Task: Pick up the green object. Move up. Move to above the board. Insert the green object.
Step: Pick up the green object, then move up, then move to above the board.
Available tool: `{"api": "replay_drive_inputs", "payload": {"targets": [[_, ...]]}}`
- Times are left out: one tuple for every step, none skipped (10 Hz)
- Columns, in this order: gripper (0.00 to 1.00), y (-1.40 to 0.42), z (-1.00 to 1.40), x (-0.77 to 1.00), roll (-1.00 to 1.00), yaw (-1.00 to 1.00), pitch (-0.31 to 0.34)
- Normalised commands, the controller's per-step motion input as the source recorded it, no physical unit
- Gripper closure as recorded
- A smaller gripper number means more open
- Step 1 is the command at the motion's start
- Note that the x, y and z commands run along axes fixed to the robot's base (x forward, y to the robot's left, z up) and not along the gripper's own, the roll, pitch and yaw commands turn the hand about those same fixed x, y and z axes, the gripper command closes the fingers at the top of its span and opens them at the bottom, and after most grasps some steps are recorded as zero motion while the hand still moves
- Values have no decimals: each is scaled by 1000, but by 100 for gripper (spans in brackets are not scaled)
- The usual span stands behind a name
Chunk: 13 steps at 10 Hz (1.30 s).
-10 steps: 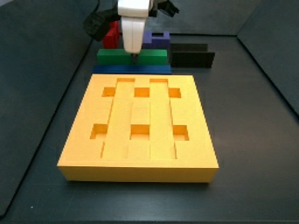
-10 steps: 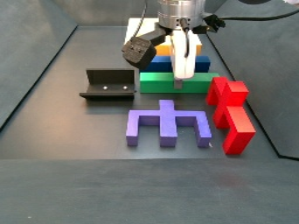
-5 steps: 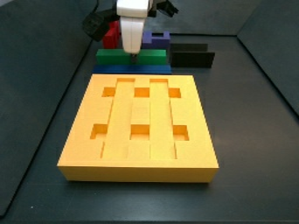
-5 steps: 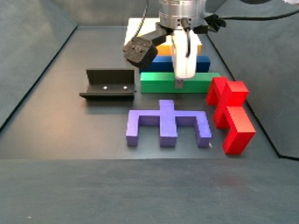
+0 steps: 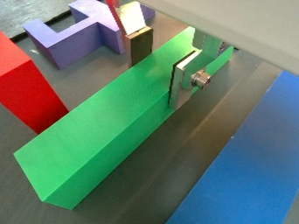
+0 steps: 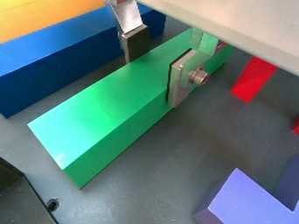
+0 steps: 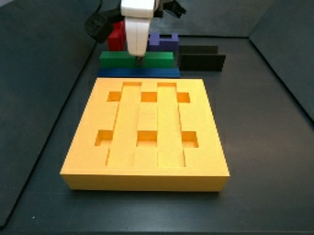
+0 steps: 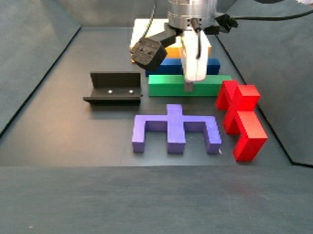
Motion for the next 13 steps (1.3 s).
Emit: {"api": "replay_drive_inputs", "payload": {"targets": [[100, 0, 0, 0, 0, 0, 0], [100, 0, 0, 0, 0, 0, 0], [100, 0, 833, 0, 0, 0, 0], [100, 49, 804, -18, 6, 21, 16], [100, 53, 599, -46, 18, 17, 56], [100, 24, 224, 11, 32, 9, 35], [100, 0, 1400, 0, 0, 0, 0], [100, -3, 1400, -11, -1, -6, 16], [100, 1, 1400, -41, 21, -3, 12], [100, -2, 1400, -22, 27, 4, -9], [100, -2, 1400, 7, 9, 1, 49], [100, -2, 1400, 4, 10, -1, 62], [100, -8, 1400, -7, 16, -1, 55]]}}
